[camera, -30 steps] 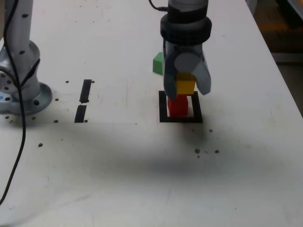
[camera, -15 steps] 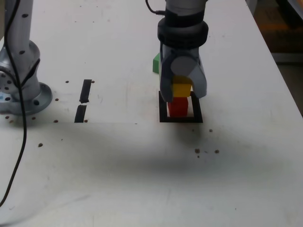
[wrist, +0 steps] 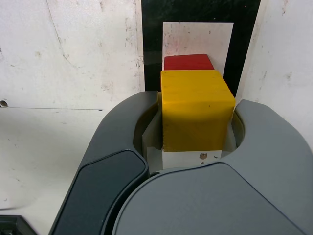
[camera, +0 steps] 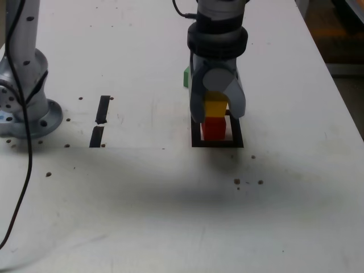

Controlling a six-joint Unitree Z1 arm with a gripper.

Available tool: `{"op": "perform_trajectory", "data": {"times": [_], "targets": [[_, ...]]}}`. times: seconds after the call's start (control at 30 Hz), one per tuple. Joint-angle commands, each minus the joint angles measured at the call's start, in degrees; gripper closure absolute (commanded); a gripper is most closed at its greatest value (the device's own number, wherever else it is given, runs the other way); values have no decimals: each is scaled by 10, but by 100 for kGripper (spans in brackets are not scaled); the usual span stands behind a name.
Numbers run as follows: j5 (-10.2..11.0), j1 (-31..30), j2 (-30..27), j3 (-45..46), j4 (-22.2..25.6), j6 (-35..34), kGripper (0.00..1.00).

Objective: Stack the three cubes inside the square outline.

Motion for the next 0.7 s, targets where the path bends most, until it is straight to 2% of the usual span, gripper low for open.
{"op": "perform_trajectory", "data": {"times": [0.0,0.33,0.67], "targets": [[-1,2,-2,1,-1,1,63],[-3,2,1,2,-1,1,44],[-4,2,3,4,-2,2,38]]}}
